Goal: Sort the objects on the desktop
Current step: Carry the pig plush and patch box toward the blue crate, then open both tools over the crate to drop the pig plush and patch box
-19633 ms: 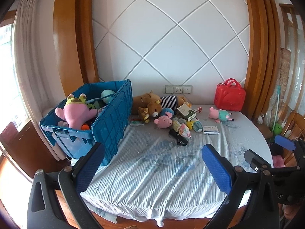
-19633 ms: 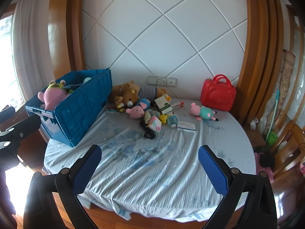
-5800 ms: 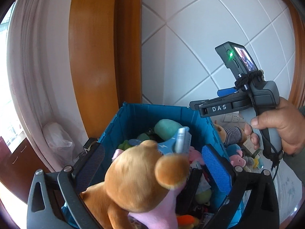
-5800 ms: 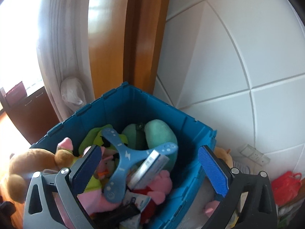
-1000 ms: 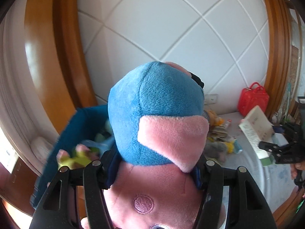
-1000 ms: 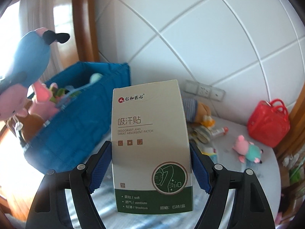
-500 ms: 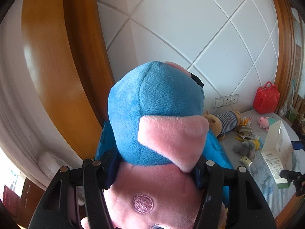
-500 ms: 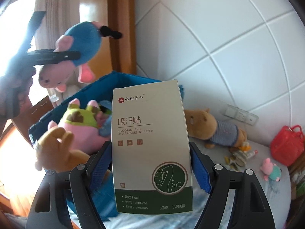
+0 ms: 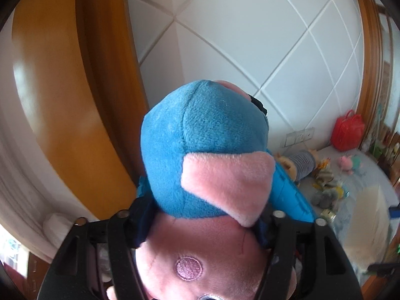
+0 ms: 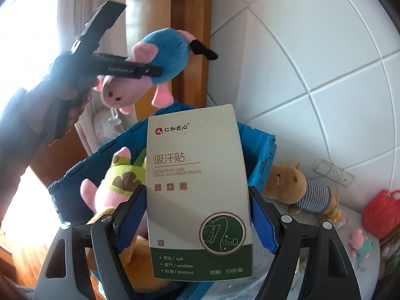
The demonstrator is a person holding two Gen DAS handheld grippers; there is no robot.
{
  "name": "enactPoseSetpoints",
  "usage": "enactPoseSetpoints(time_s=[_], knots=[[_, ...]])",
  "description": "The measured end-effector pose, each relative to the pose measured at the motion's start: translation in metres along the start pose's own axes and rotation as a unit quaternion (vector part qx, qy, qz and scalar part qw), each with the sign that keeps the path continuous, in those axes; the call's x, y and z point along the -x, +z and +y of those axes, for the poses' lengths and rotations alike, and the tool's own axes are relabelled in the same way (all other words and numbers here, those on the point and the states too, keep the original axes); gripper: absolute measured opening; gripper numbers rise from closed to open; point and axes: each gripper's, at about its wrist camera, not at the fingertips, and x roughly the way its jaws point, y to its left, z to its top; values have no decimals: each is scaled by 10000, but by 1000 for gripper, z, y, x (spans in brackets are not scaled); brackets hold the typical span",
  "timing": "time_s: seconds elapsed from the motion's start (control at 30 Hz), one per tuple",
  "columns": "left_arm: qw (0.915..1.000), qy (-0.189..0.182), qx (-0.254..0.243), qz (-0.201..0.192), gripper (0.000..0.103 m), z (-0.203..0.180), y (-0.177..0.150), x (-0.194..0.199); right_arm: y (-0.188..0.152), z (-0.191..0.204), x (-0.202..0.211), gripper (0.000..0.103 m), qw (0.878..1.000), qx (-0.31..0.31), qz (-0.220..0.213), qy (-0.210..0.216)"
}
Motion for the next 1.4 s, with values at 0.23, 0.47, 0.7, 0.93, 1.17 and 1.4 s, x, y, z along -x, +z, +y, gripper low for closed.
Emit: enactPoseSetpoints(time_s=[0.23, 0.47, 0.7, 0.93, 1.17, 1.4], knots=[[9998, 128, 119, -135, 103, 11, 9, 5, 4, 6, -11, 103, 9999, -44, -45, 137], [9995, 294, 119, -64, 103, 10, -3, 12, -9, -2, -4, 103, 9998, -137, -31, 131], [9989, 436, 136, -74, 103, -6, -13, 34, -23, -15, 17, 103, 9995, -245, -140, 143], [9987, 467, 146, -121, 103, -46, -27, 63, -52, -39, 43, 103, 9991, -379, -157, 132], [9990, 437, 31, -17, 103, -134, -38, 74, -96, -91, 76, 103, 9982, -515, -260, 158], [9990, -47, -48, 450, 103, -284, -60, 29, -162, -187, 118, 103, 9967, -782, -207, -23]])
